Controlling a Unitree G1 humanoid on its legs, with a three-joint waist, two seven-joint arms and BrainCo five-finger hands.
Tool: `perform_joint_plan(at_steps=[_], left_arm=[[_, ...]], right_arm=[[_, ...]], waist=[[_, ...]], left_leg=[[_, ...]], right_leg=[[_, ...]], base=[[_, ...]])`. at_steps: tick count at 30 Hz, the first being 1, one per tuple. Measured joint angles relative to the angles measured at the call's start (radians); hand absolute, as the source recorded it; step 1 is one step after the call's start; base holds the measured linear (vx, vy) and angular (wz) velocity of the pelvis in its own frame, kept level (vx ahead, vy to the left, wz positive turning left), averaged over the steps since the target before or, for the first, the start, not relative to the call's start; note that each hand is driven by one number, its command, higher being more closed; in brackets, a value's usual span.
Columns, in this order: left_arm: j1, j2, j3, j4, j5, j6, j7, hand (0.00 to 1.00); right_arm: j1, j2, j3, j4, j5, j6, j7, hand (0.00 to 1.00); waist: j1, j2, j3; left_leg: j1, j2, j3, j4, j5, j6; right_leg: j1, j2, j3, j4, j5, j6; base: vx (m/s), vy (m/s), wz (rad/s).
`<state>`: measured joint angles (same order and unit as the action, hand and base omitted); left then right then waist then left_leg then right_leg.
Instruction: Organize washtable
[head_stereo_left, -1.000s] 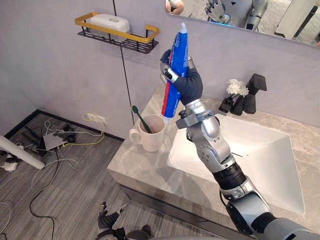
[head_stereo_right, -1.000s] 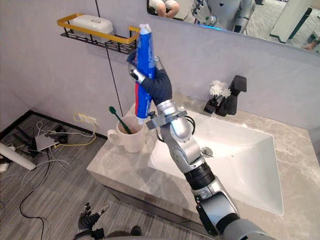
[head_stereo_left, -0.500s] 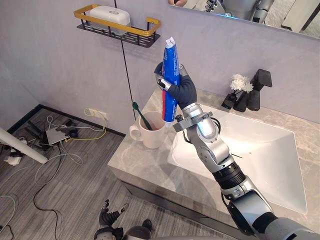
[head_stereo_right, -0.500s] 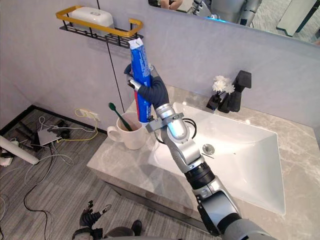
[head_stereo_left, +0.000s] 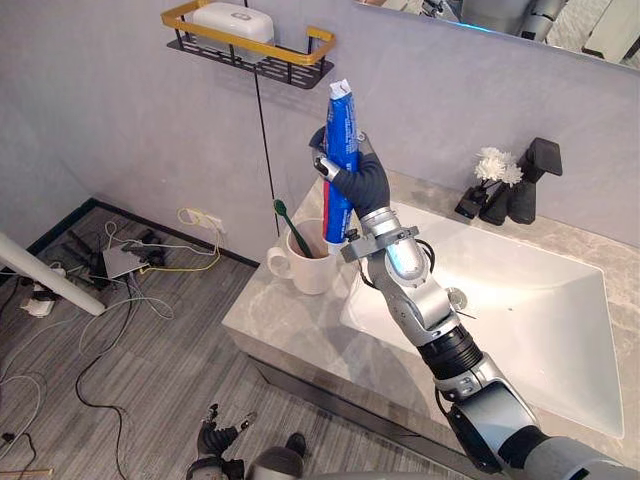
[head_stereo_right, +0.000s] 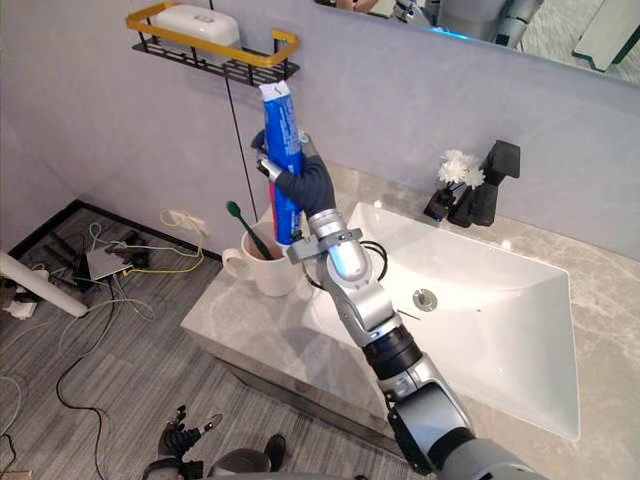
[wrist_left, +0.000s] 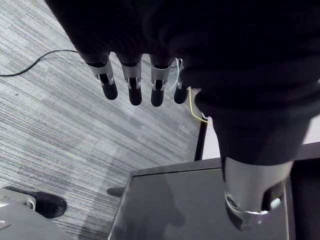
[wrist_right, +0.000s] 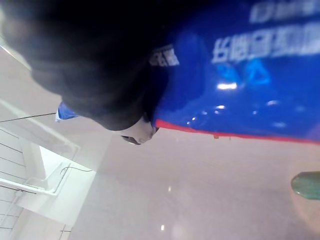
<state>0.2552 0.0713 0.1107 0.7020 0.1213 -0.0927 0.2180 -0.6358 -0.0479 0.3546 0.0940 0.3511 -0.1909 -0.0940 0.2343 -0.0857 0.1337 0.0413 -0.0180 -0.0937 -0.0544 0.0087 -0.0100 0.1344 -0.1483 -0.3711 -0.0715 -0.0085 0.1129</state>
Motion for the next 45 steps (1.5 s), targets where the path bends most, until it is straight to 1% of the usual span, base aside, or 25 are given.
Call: perform_joint_plan(at_steps=[5,15,19,22,29,35,41,43,45], left_arm=[[-0.001,0.001,0.000,0.002,0.000,0.000,0.000,0.00],[-0.001,0.002,-0.004,0.003,0.000,0.000,0.001,0.00],[-0.001,0.012,-0.022,0.003,0.000,0.000,0.001,0.00],[-0.001,0.014,-0.022,0.003,0.000,0.000,0.001,0.00],[0.000,0.027,-0.032,0.030,0.000,0.009,0.001,0.00],[0.000,0.030,-0.034,0.037,0.000,0.009,0.001,0.00],[0.000,0.032,-0.039,0.037,0.000,0.009,0.002,0.00],[0.000,0.032,-0.041,0.037,0.000,0.009,0.002,0.00],[0.000,0.032,-0.041,0.037,0.000,0.009,0.003,0.00]], right_arm=[[0.000,0.001,-0.005,0.000,0.000,0.000,-0.016,1.00],[0.000,0.001,-0.007,0.000,0.000,0.000,-0.021,1.00],[-0.005,0.004,-0.028,0.000,-0.001,0.000,-0.022,1.00],[-0.021,0.004,-0.043,0.000,-0.001,0.000,-0.040,1.00],[-0.038,0.004,-0.043,0.002,-0.021,0.000,-0.058,1.00],[-0.050,0.012,-0.043,0.045,-0.047,0.000,-0.061,1.00],[-0.053,0.024,-0.043,0.048,-0.047,0.000,-0.078,1.00],[-0.054,0.022,-0.043,0.048,-0.047,0.000,-0.079,1.00],[-0.056,0.025,-0.042,0.050,-0.047,0.000,-0.079,1.00]], waist=[[0.000,0.000,0.001],[0.000,0.001,0.002],[0.001,0.002,0.005],[0.001,0.004,0.015],[0.004,0.006,0.025],[0.006,0.006,0.026],[0.014,0.006,0.026],[0.026,0.007,0.026],[0.028,0.006,0.026]], left_leg=[[-0.003,-0.001,-0.009,0.000,0.000,0.000],[-0.004,0.000,-0.011,0.000,0.000,0.000],[-0.004,0.000,-0.011,0.000,0.000,0.000],[-0.004,0.000,-0.011,0.000,0.000,0.000],[-0.009,0.001,-0.013,0.001,0.000,0.000],[-0.010,0.001,-0.014,0.001,0.000,0.000],[-0.011,0.001,-0.017,0.002,0.000,0.000],[-0.012,0.001,-0.018,0.002,0.000,0.000],[-0.015,0.001,-0.022,0.002,0.000,0.000]], right_leg=[[0.000,0.000,-0.010,0.000,0.000,0.000],[0.001,0.001,-0.011,0.000,-0.001,0.000],[0.001,0.001,-0.011,0.000,-0.001,0.000],[0.001,0.001,-0.011,0.000,-0.001,0.000],[0.000,0.003,-0.015,-0.003,-0.001,0.000],[0.000,0.003,-0.015,-0.003,-0.001,0.000],[-0.001,0.004,-0.016,-0.003,-0.001,0.000],[-0.001,0.004,-0.017,-0.003,-0.001,0.000],[-0.001,0.004,-0.023,-0.003,-0.001,0.000]], base=[[0.00,-0.001,0.05],[0.00,-0.001,0.00],[0.00,0.000,0.00],[0.00,0.000,0.00],[0.00,-0.001,0.03],[0.00,0.000,0.00],[0.00,0.000,0.00],[0.00,0.000,0.00],[0.00,0.000,0.07]])
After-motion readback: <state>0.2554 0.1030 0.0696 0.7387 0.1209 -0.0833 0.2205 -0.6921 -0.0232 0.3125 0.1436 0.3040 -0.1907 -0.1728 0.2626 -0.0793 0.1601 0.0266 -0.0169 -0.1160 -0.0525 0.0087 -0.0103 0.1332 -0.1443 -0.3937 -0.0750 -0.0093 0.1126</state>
